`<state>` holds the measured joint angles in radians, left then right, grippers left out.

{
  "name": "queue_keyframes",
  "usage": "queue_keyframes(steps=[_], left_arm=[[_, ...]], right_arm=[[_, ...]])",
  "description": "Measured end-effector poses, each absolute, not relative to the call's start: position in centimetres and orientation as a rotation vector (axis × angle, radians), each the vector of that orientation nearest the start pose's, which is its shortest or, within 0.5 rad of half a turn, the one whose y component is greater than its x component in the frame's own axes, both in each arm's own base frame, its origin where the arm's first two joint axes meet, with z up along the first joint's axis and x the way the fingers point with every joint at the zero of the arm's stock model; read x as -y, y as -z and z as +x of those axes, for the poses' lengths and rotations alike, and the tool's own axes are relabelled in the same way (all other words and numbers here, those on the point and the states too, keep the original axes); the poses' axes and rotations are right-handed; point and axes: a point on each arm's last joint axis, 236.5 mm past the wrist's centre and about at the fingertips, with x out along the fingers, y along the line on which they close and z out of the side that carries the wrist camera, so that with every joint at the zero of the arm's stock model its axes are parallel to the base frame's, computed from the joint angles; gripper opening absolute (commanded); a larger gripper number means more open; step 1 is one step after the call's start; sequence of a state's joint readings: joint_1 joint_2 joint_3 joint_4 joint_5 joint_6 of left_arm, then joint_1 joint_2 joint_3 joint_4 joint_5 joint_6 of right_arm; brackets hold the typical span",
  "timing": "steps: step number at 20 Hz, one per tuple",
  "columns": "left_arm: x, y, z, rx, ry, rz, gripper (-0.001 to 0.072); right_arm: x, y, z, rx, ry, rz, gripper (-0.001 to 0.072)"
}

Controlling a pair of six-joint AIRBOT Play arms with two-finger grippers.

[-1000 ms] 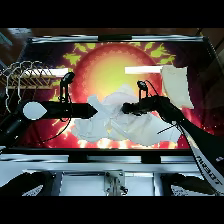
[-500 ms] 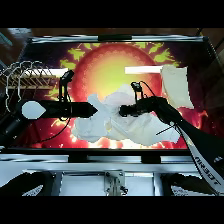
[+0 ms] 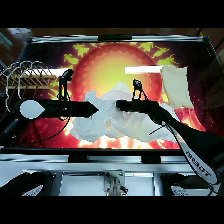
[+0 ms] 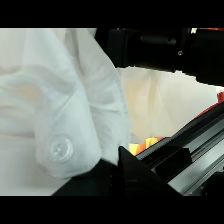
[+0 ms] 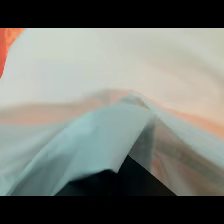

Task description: Fold the shirts.

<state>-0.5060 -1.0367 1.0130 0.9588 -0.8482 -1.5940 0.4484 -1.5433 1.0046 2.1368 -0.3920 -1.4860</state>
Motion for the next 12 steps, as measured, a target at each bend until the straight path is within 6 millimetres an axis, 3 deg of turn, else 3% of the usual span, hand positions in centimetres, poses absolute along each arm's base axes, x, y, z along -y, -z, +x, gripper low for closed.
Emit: queue_keyframes(steps=[3, 6, 7, 8, 9, 12], left_arm=[[28.5, -11.2, 30.3, -0.992, 0.704, -0.382, 0.0047], [28.6, -11.7, 30.4, -0.983, 0.709, -0.385, 0.0047], [28.7, -12.0, 30.5, -0.976, 0.712, -0.386, 0.0047], [28.7, -12.3, 30.6, -0.969, 0.715, -0.386, 0.0047], [28.8, -12.6, 30.7, -0.961, 0.718, -0.384, 0.0047], [28.9, -13.1, 30.8, -0.948, 0.724, -0.381, 0.0047]], right_arm=[[-25.3, 7.0, 43.1, -1.004, -0.293, 0.465, 0.0052], [-23.7, 4.9, 44.0, -0.946, -0.294, 0.408, 0.0053], [-23.1, 4.1, 44.1, -0.929, -0.296, 0.384, 0.0154], [-22.4, 3.4, 44.2, -0.923, -0.292, 0.372, 0.0542], [-21.8, 3.3, 44.0, -0.935, -0.287, 0.357, 0.0608], [-21.1, 5.1, 41.6, -1.069, -0.302, 0.329, 0.0608]])
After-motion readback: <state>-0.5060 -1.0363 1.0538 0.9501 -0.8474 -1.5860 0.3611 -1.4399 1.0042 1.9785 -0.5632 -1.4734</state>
